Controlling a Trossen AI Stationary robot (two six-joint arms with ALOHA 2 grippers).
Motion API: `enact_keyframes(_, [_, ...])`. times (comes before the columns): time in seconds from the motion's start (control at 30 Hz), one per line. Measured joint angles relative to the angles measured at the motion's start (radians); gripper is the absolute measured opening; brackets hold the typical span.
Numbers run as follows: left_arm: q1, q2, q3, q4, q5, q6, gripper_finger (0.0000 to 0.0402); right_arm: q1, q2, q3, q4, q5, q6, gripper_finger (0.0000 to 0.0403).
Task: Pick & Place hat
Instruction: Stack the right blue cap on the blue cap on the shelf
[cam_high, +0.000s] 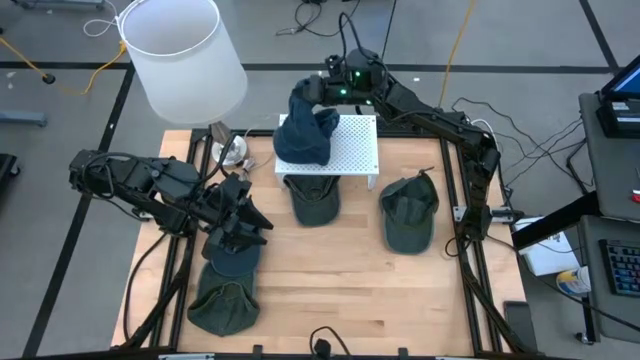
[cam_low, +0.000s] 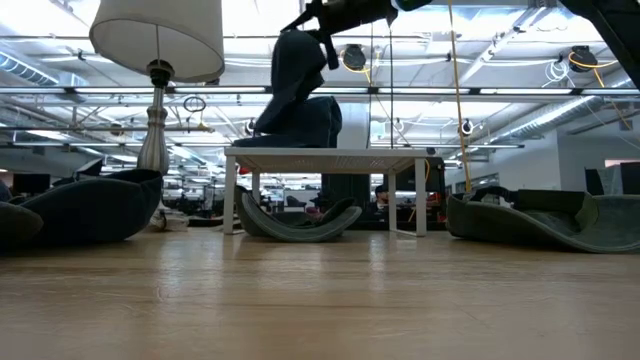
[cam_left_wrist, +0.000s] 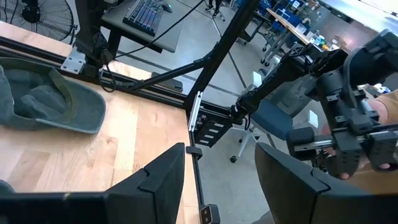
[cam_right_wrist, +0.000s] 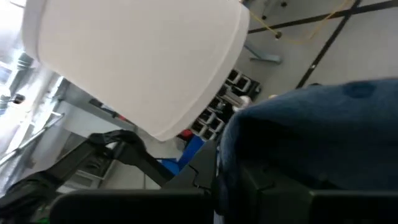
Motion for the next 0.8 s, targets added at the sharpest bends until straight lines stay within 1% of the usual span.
enact_keyframes(0.23, [0.0,0.0,0.0,0.0,0.0,0.004,0.02,0.0,0.0,0.0,-0.076,0.008,-0.004,0.0015])
enact_keyframes(0.4, [0.0,0.0,0.0,0.0,0.0,0.004,0.02,0.006,0.0,-0.003,-0.089,-0.02,0.017,0.0015])
enact_keyframes(0.53, [0.0,0.0,0.0,0.0,0.0,0.005,0.02,0.014,-0.002,-0.075,0.009,-0.022,0.053,0.0015])
enact_keyframes(0.67, [0.0,0.0,0.0,0.0,0.0,0.005,0.02,0.013,-0.002,-0.161,0.017,-0.022,0.099,0.0015])
enact_keyframes(0.8, [0.0,0.0,0.0,0.0,0.0,0.004,0.02,0.012,0.002,-0.231,0.136,-0.016,0.096,0.0015])
